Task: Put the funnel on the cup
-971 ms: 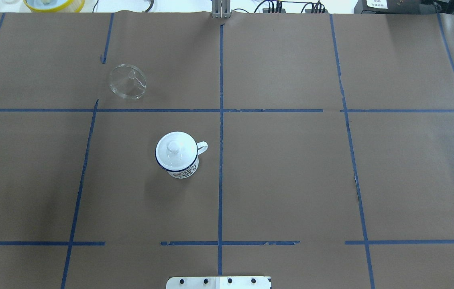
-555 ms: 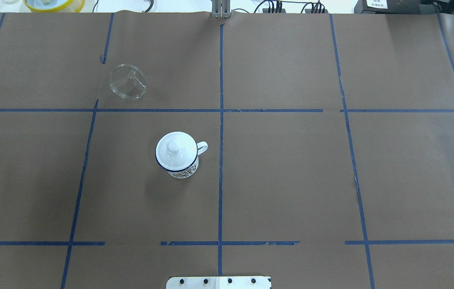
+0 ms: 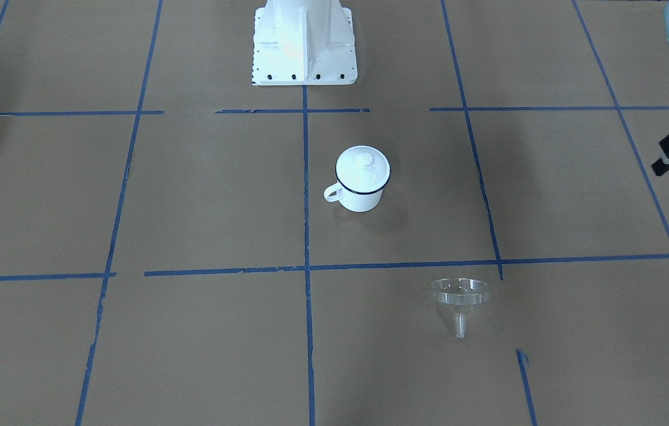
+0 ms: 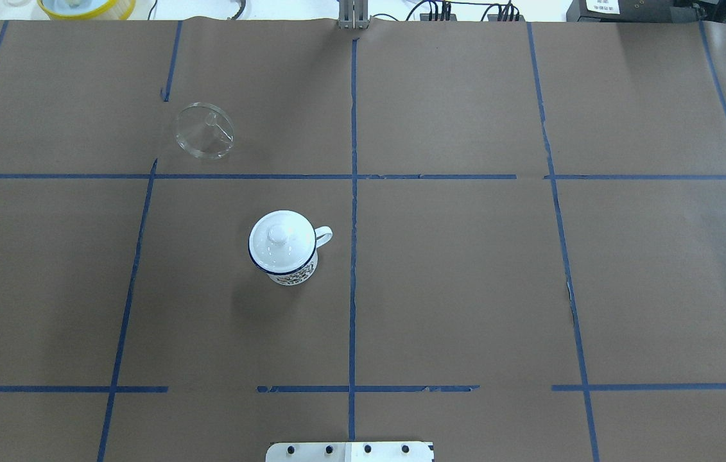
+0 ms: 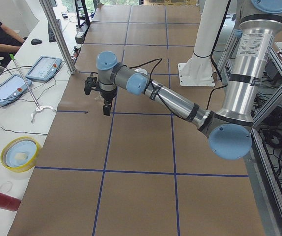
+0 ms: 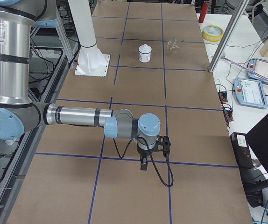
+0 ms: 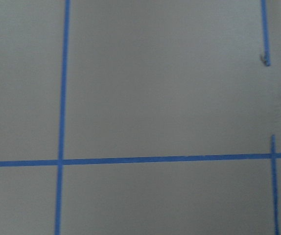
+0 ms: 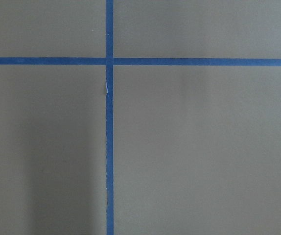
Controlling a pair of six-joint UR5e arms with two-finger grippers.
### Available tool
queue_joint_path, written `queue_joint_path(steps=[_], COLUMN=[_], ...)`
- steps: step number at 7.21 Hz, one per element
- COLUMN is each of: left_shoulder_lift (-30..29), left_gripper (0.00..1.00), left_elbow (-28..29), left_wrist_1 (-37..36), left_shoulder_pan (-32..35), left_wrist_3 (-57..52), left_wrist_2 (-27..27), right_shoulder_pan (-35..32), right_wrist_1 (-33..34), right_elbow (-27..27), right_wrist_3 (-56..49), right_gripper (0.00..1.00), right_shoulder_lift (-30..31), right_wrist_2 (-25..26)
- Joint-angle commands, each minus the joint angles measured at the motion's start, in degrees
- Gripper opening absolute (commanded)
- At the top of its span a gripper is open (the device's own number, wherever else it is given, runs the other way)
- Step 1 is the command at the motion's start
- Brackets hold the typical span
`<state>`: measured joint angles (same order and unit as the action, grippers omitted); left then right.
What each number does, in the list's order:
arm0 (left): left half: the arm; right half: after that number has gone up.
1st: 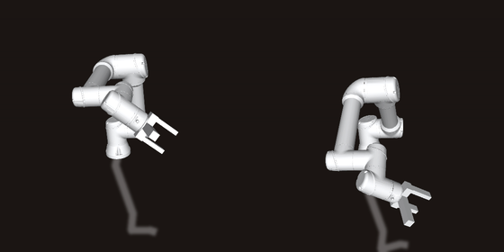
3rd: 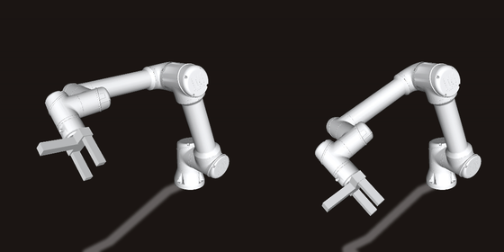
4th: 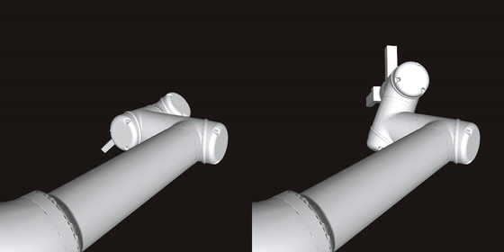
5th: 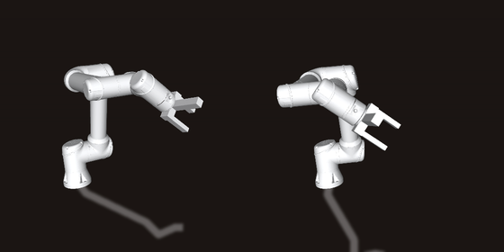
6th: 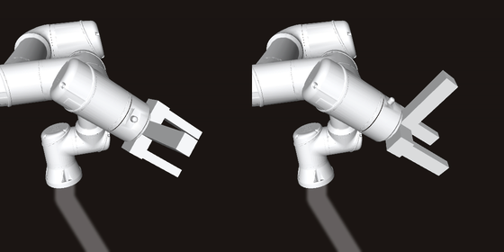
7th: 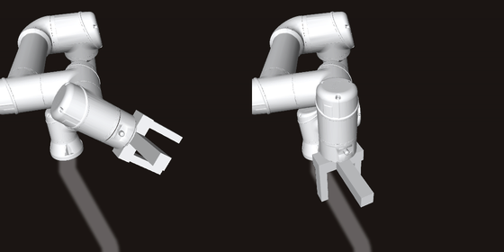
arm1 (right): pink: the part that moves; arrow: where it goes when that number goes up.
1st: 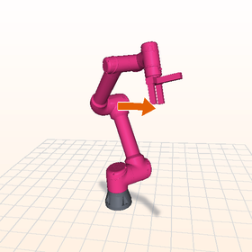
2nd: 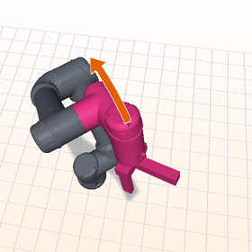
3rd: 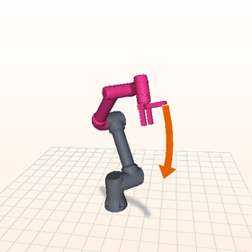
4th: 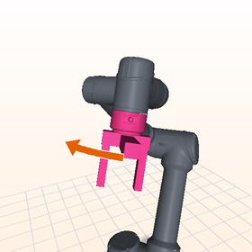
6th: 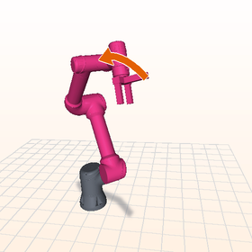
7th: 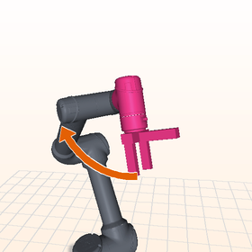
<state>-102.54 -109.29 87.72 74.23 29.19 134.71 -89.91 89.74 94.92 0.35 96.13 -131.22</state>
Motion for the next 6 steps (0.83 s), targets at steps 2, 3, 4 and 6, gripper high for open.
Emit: queue_joint_path(steps=[2, 3, 4, 6], left_shoulder_lift=[-9.06, -11.52, -14.15, -18.82], left_gripper=[1.0, 1.0, 1.0, 1.0], left_elbow=[-2.94, -2.6, -2.34, -1.9], left_wrist_1=[-0.18, -0.71, -2.8, -7.99], left_shoulder_pan=[-14.4, -18.98, -23.12, -31.56], left_wrist_3=[16.54, 21.3, 24.83, 27.23], left_wrist_2=[-7.4, -10.84, -13.05, -21.28], right_shoulder_pan=[0.0, 0.0, 0.0, 0.0], right_wrist_1=[0.0, 0.0, 0.0, 0.0], right_elbow=[0.0, 0.0, 0.0, 0.0], right_wrist_3=[0.0, 0.0, 0.0, 0.0], right_gripper=[1.0, 1.0, 1.0, 1.0], right_shoulder_lift=[-0.07, -0.07, 0.02, 0.02], right_wrist_2=[0.0, 0.0, 0.0, 0.0])
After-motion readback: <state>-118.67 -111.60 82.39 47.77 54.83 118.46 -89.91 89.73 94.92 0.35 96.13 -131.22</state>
